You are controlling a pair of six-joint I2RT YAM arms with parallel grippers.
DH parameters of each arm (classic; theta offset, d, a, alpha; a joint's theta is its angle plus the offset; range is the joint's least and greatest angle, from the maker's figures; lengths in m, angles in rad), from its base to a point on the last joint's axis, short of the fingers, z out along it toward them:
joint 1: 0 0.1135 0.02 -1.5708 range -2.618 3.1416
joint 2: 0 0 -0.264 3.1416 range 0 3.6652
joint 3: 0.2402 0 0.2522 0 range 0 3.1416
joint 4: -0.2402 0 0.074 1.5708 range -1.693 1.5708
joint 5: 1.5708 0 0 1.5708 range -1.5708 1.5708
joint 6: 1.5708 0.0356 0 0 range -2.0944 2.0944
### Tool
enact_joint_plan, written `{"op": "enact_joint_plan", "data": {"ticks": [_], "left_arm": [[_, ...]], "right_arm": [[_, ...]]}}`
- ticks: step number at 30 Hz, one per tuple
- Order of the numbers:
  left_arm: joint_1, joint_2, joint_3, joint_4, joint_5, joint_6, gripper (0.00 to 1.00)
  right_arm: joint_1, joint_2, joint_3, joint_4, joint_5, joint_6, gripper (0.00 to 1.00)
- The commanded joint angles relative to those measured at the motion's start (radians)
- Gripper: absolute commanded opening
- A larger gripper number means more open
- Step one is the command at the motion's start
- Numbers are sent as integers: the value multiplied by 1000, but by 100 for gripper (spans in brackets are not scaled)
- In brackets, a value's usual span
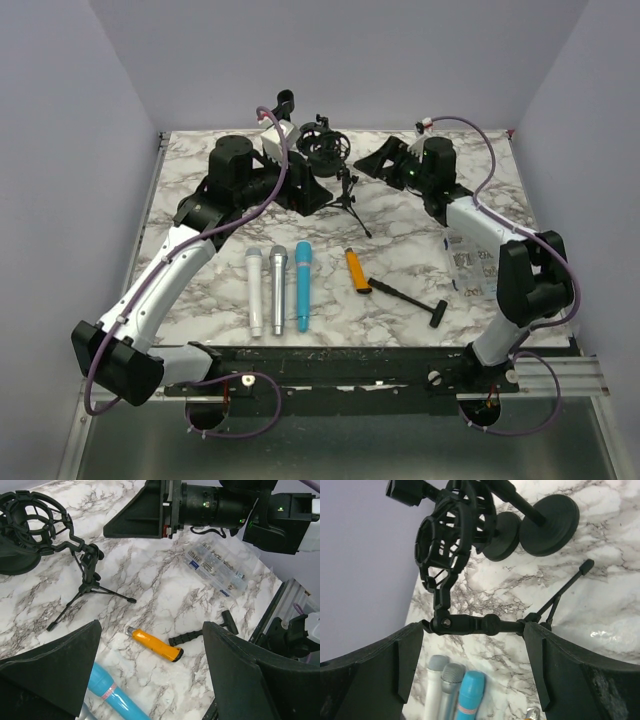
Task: Remove the microphone from the stand
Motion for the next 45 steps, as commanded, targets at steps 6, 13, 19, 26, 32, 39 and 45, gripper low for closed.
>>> {"op": "enact_joint_plan", "data": {"ticks": [6,13,19,26,32,39,45], "left_arm": [[-6,-65,90,-46,35,-25,85],[-5,-118,8,-43,-85,72,86],[-5,-156,-44,-28,-106,98,86],[-5,-157,-64,-17,-106,96,87],[-5,-156,-77,-6,-112,96,87],[-5,-170,-87,2,-122,104,87],[-5,-165,-92,7,-115,98,87]], "right_arm": [[231,27,213,-226,339,-555,90],[341,165,426,-412,639,-704,89],[414,205,464,-461,813,-808,87],[419,199,394,-421,865,-820,86],[419,243,411,-353,867,-803,54],[418,154,320,-211,878,-827,27],[408,46,228,-63,887,-856,4]]}}
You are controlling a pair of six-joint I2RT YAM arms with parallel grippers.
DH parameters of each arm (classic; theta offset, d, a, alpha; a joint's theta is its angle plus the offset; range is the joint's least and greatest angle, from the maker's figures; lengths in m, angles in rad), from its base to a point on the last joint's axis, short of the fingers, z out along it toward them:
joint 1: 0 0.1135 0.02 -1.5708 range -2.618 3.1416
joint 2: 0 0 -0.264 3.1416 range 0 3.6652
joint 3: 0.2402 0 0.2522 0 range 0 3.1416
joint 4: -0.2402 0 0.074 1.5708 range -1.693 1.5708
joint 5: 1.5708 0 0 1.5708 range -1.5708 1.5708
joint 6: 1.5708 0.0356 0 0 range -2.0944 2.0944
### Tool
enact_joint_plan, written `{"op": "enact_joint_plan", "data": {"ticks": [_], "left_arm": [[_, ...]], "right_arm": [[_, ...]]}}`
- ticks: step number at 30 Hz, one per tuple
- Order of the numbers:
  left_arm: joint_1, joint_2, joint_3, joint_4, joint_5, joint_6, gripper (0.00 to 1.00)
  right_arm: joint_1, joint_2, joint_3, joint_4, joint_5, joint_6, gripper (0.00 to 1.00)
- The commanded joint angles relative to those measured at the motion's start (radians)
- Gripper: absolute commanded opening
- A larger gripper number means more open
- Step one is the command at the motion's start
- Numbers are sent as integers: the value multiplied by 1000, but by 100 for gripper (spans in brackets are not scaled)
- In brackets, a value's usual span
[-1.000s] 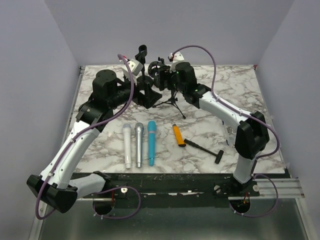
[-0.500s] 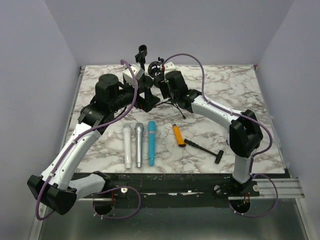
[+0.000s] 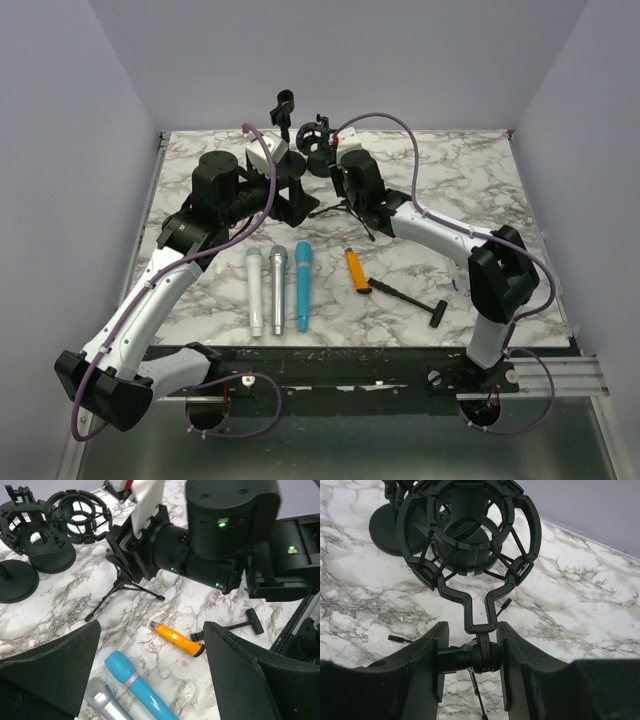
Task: Remove the microphone from the stand
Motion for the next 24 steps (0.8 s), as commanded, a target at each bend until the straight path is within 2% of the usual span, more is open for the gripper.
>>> {"op": "enact_joint_plan", "data": {"ticks": [1,7,15,19,24], "left_arm": [[-5,-18,-7,25,-16,9,87],[-5,-12,-9,29,-17,9,87],[-5,-3,-14,36,-2,-1,87],[-5,3,-13,40,15,-7,87],[-5,-1,-16,42,7,-5,87]], "right_arm": [[-14,-120,-53,198,46,-30,1],[-84,-131,-41,227,59,-34,1],[-199,-24,18,273,46,-33,1],[-228,86,101,320,43,-73,1],[-264,234,294,319,32,-97,1]]}}
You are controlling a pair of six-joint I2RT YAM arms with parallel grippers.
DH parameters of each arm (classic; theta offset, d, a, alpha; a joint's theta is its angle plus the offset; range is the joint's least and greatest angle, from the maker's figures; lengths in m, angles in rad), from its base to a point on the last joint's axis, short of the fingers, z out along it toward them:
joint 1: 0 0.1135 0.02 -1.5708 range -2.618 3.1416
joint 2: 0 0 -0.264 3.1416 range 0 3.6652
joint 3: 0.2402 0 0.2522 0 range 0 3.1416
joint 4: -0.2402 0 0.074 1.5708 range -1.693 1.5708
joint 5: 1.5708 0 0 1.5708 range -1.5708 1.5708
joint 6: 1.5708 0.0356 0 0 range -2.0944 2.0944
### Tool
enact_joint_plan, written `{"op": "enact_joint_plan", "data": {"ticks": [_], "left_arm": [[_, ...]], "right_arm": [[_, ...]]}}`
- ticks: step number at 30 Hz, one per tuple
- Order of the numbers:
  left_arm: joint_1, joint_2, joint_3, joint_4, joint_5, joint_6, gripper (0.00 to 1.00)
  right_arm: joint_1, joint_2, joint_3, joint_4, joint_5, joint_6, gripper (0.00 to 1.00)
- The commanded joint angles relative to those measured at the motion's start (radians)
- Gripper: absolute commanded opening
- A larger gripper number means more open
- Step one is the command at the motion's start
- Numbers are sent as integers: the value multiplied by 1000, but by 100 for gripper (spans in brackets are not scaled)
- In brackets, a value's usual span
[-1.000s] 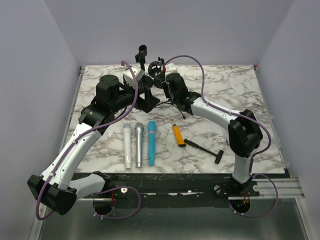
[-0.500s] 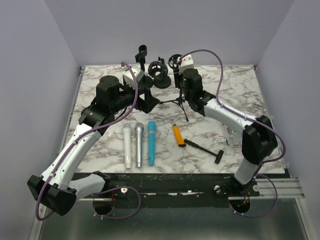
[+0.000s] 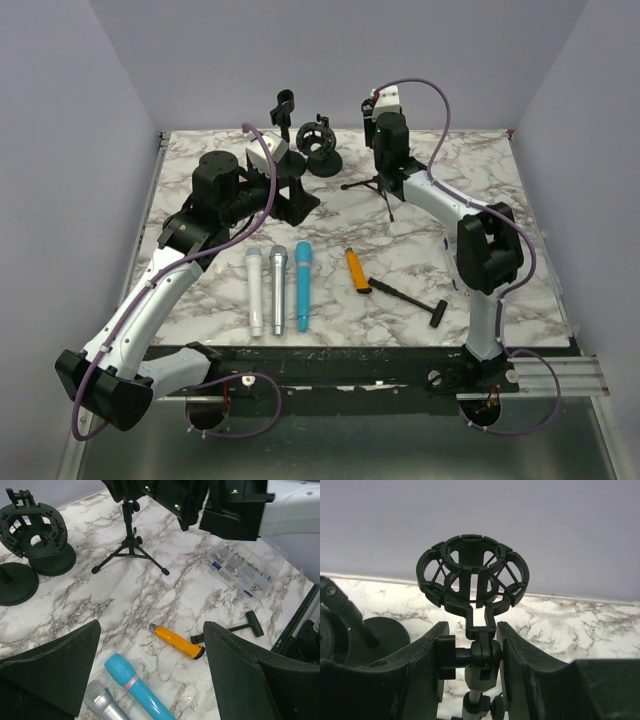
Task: Remove the microphone from the stand
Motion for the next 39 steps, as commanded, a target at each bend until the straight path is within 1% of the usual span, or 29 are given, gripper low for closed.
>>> {"op": "enact_joint_plan", "data": {"ticks": [1,3,6,10,14,15,16,17,19,21,23,25,28,30,34,36,39], "left_arm": [[-4,-1,-9,21,5,0,87],[-5,2,-8,20,7,0,87],[-5,-2,-11,23,8,0,87],[-5,-7,-11,23,0,3,87],[-5,4,-10,27,21,-7,87],[-5,6,-11,29,26,-10,87],[-5,8,-11,31,27,-12,87],[-5,9,-11,31,30,-12,87],[-5,13,-12,31,28,-14,87],[-4,17,-11,31,28,-14,87],[-5,20,-11,31,34,-17,87],[-5,21,-9,30,41,-18,87],[-5,17,-8,30,46,-20,87],[-5,15,-11,34,42,-20,87],[-5,26,-8,27,38,-18,87],[-5,24,-10,29,36,-16,87],[-5,26,-12,31,29,-12,87]], "right_arm": [[-27,124,181,48,13,-43,1],[-38,158,226,45,9,-45,1],[-43,154,192,108,-4,-48,1],[-44,82,91,146,-49,-43,1],[-44,-18,-66,189,-78,-36,1],[-44,-41,-97,177,-82,-30,3],[-43,-66,-138,173,-86,-22,10],[-44,-87,-167,167,-82,-17,21],[-44,-129,-219,144,-57,14,52],[-44,-157,-252,118,-45,39,73],[-45,-167,-257,56,-62,63,84],[-43,-169,-262,0,-59,88,90],[-45,-177,-308,-10,-69,110,96],[-51,-152,-311,-15,-82,111,98],[-53,-79,-276,-73,-60,184,98],[-53,-68,-290,-90,-57,225,98],[-53,-65,-335,-87,-89,261,92]]}}
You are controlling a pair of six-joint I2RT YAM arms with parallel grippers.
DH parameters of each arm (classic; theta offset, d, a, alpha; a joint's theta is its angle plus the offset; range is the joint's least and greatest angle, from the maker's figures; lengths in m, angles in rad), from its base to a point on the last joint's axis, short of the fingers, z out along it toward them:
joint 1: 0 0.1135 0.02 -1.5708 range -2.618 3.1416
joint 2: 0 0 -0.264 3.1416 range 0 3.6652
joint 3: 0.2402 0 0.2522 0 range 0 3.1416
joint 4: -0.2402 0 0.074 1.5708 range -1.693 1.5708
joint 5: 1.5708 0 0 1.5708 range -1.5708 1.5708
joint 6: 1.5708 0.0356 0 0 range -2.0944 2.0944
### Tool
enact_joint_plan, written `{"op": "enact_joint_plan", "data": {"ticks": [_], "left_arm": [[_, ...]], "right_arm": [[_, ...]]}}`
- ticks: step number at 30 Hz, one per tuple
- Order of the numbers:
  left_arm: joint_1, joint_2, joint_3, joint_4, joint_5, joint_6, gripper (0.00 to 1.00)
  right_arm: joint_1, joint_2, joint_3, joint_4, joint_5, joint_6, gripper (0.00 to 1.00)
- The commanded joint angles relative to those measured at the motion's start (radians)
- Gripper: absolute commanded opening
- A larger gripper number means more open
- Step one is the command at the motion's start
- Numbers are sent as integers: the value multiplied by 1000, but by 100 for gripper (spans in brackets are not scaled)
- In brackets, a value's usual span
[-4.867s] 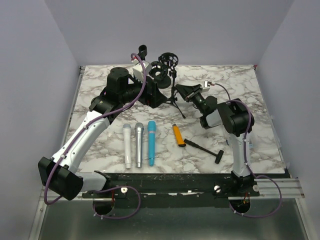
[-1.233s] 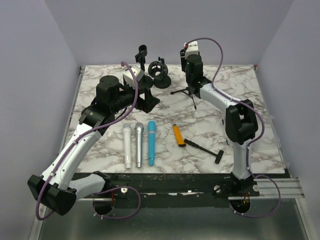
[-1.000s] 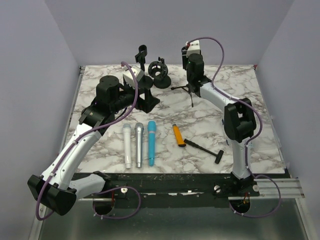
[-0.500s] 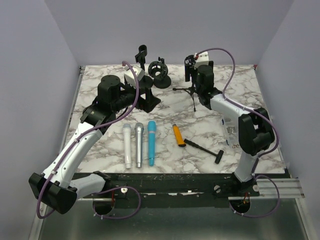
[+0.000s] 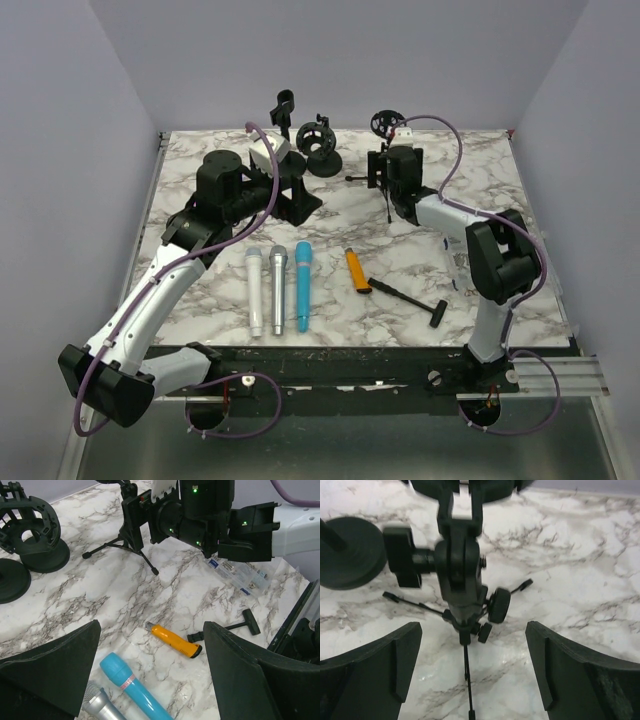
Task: Remove the microphone from the stand
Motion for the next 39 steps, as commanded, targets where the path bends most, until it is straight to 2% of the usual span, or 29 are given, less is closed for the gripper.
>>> {"op": "enact_joint_plan", "data": {"ticks": [1,5,7,10,16,19,21,26,30,33,37,39], "left_arm": [[-5,7,-8,17,12,1,87],[-5,11,-5,20,23,-2,87],[-5,12,-6,21,24,-4,87],[-5,14,-6,18,23,-1,87],[-5,3,-7,17,11,7,87],[-5,3,-6,15,12,7,87],[-4,-1,-6,14,10,9,87],[-5,-11,-9,17,6,10,87],[-5,-12,-11,18,6,10,87],[-5,-13,-10,17,2,11,87],[-4,-13,-11,16,-3,14,87],[-5,-11,-11,18,3,9,87]], "right_arm": [[-6,20,-46,-47,-24,96,89],[-5,46,-68,-56,-40,105,76],[-5,73,-56,-69,-47,96,67],[-5,114,-29,-74,-41,77,47],[-5,202,73,-109,6,66,43],[-5,231,111,-115,13,64,22],[-7,254,136,-104,14,66,13],[-11,346,270,-131,40,67,4],[-24,392,327,-127,32,69,5],[-42,414,355,-151,-2,104,13],[-59,371,308,-153,-29,141,50],[-59,336,259,-134,-39,140,64]]}}
